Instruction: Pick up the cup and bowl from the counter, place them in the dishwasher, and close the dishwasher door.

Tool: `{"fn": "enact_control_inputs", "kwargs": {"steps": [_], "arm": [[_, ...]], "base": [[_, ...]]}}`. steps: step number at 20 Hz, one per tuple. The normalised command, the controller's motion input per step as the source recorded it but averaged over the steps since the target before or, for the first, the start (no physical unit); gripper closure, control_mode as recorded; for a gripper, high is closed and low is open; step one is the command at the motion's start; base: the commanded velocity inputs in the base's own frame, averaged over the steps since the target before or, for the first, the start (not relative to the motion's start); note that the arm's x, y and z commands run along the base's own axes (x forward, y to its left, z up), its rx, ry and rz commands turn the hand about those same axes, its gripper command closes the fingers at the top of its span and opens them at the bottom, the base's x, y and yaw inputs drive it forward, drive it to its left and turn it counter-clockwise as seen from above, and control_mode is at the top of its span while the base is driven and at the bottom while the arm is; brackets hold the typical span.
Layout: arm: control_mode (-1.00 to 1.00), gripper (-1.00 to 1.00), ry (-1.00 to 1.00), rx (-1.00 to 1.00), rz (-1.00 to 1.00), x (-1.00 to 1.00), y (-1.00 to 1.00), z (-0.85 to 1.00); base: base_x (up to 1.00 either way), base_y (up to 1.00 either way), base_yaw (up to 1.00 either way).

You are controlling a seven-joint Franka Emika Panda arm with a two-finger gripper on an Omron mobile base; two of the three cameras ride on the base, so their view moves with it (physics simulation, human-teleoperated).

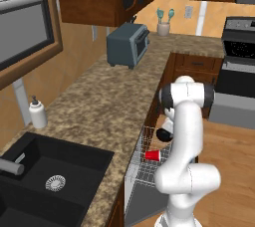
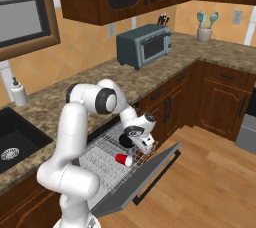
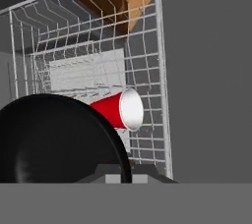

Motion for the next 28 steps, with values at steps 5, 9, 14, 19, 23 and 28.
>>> {"fn": "enact_control_inputs", "kwargs": {"steps": [5,9,14,19,23,28], "arm": [[-1.0,1.0,0.0,0.0,0.03,0.77,-0.02,-0.54],[-1.0,1.0,0.0,0.0,0.03,0.71,-0.03,-0.55],[-1.0,1.0,0.01,0.0,0.01,0.63,0.0,-0.66],[-1.0,1.0,0.14,0.0,0.0,0.38,0.0,-0.76],[-1.0,1.0,0.16,0.0,0.0,0.23,0.0,-0.73],[-1.0,1.0,0.13,0.0,0.0,0.14,-0.04,-0.67]], "base": [[0.0,0.0,0.0],[0.0,0.0,0.0],[0.0,0.0,0.0],[0.0,0.0,0.0],[0.0,0.0,0.0],[0.0,0.0,0.0]]}}
